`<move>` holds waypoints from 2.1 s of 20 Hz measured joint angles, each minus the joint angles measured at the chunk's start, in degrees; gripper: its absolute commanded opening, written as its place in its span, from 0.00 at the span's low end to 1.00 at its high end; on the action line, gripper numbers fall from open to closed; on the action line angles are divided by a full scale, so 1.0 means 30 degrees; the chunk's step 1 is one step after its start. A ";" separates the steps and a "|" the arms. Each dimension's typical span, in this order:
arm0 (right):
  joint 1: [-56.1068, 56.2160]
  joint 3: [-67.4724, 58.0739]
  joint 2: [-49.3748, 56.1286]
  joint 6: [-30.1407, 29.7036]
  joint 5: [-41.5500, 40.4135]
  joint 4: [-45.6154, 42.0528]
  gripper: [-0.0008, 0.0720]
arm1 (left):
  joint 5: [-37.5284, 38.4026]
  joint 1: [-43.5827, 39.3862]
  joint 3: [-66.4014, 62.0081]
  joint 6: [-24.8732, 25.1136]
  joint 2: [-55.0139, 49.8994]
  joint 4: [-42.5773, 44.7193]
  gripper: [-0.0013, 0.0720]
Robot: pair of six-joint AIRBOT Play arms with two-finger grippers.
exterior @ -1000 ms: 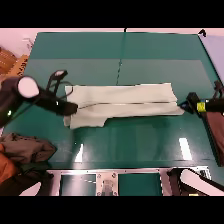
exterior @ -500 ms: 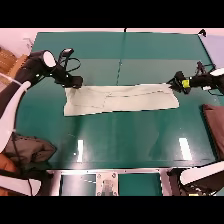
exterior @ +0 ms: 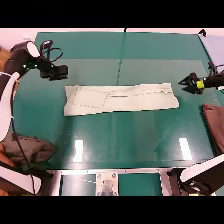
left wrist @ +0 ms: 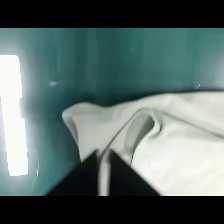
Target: Fold the shirts.
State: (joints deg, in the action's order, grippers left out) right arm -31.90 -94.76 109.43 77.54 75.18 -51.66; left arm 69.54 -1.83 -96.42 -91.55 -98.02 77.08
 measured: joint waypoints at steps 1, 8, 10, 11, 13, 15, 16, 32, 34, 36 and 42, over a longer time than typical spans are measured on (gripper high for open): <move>-0.0204 0.0007 0.0306 -0.0328 0.0561 -0.0087 0.69 | 0.0576 0.0051 -0.0066 0.0117 0.0000 -0.0262 0.05; 0.0772 0.0219 0.2535 -0.2448 0.2404 0.0984 0.30 | 0.2055 -0.0940 -0.0197 0.0612 -0.0051 -0.1916 0.06; 0.1333 0.0233 0.2951 -0.2943 0.2943 0.1326 0.04 | 0.2033 -0.1552 -0.0197 0.0641 -0.0066 -0.2084 0.05; 0.1486 0.0117 0.3075 -0.3075 0.3264 0.1304 0.03 | 0.2004 -0.1872 -0.0197 0.0678 -0.0066 -0.2208 0.05; 0.1705 -0.0364 0.3075 -0.3140 0.3825 0.1129 0.03 | 0.1931 -0.2528 -0.0197 0.0816 -0.0066 -0.2433 0.05; 0.1836 -0.1020 0.2616 -0.2907 0.4612 0.0583 0.03 | 0.1647 -0.3330 -0.0197 0.0976 -0.0073 -0.2790 0.05; 0.1829 -0.1377 0.2055 -0.2652 0.5217 0.1042 0.03 | 0.1392 -0.3810 -0.0197 0.1027 -0.0087 -0.2922 0.05; 0.4473 -0.2295 -0.9449 0.1107 0.9143 0.2521 0.03 | -0.7730 -1.2269 -0.3475 0.2608 -0.7796 -1.3537 0.05; 0.4612 -0.1953 -0.9588 0.1115 0.8808 0.2514 0.03 | -0.7322 -1.2058 -0.4255 0.2550 -0.8276 -1.4032 0.05; 0.4772 -0.1428 -0.9661 0.1107 0.8488 0.2521 0.03 | -0.5712 -1.1264 -0.5224 0.2543 -0.8342 -1.4185 0.05; 0.7584 0.0546 -0.9726 0.1843 0.6171 0.2586 0.03 | 0.1122 -0.7242 -0.6768 0.2076 -0.5530 -1.0127 0.05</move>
State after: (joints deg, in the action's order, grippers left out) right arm -9.15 -93.12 80.25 83.07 93.69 -43.90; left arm 72.90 -23.55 -116.73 -85.32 -114.61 46.70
